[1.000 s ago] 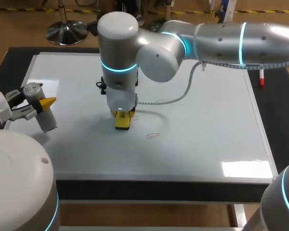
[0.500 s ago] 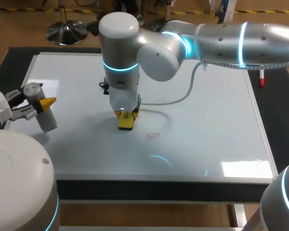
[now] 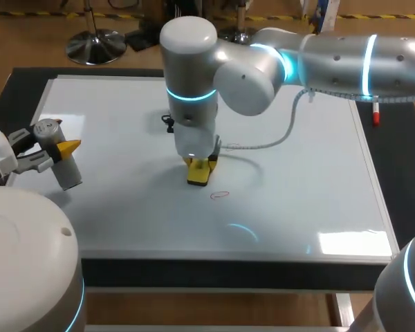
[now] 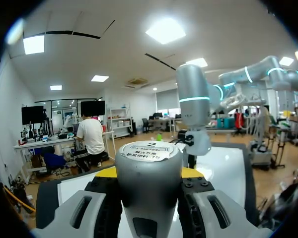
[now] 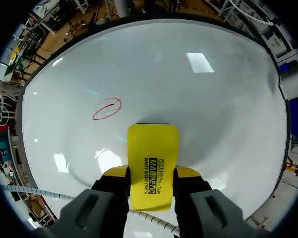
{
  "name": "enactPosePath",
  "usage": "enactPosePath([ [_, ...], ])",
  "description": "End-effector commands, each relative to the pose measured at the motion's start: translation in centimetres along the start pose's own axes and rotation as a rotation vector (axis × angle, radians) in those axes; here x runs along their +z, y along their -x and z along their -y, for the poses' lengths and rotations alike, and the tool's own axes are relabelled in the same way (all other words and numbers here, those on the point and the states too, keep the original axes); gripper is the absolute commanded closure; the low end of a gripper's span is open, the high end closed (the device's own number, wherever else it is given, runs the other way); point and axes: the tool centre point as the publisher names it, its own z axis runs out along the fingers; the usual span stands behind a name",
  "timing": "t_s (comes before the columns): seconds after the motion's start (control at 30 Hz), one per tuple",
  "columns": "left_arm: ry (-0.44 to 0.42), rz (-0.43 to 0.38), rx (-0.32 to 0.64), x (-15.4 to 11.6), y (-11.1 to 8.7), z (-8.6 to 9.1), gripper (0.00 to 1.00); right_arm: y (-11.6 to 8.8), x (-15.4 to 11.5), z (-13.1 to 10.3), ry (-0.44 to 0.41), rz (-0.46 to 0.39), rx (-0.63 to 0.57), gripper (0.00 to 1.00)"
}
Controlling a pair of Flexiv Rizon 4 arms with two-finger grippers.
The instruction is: Pick up the inspection probe, press it on each red-marked spot on the whiteboard one by one, put down the probe, pick up the eraser, and wipe off all the red marks.
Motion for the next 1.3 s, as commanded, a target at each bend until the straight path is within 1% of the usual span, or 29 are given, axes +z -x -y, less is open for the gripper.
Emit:
enactPosePath([
  [0.03,-0.003,0.000,0.001,-0.1,0.0,0.0,1.00,-2.0,0.5,0.2,-0.002,0.008,0.003,1.00],
  [0.2,-0.003,0.000,0.001,-0.1,0.0,0.0,1.00,-2.4,0.0,0.5,-0.002,0.012,0.020,1.00],
  [0.33,-0.003,0.000,0.001,-0.1,0.0,0.0,1.00,-2.9,-1.6,1.0,0.004,0.023,0.034,1.00],
  [0.43,-0.003,0.000,0.001,-0.1,0.0,0.0,1.00,-3.7,-2.7,1.6,-0.007,0.035,0.059,1.00],
  [0.53,-0.003,0.000,0.001,-0.1,0.0,0.0,1.00,-5.0,-3.7,2.4,-0.022,0.043,0.094,1.00],
  [0.6,-0.003,0.000,0.001,-0.1,0.0,0.0,1.00,-6.1,-4.1,3.0,-0.033,0.040,0.129,1.00],
  [0.7,-0.003,0.000,0.001,-0.1,0.0,0.0,1.00,-8.3,-4.5,3.8,-0.027,0.058,0.200,1.00],
  [0.87,-0.003,0.000,0.001,-0.1,0.0,0.0,1.00,-12.6,-4.9,5.1,-0.030,0.066,0.322,1.00],
  [0.93,-0.003,0.000,0.001,-0.1,0.0,0.0,1.00,-14.5,-5.0,5.5,-0.037,0.056,0.369,1.00],
  [1.13,-0.003,0.000,0.001,-0.1,0.0,0.0,1.00,-19.4,-4.7,6.3,-0.035,0.036,0.500,1.00],
  [1.3,-0.003,0.000,0.001,-0.1,0.0,0.0,1.00,-22.9,-4.4,6.6,-0.028,0.030,0.597,1.00],
])
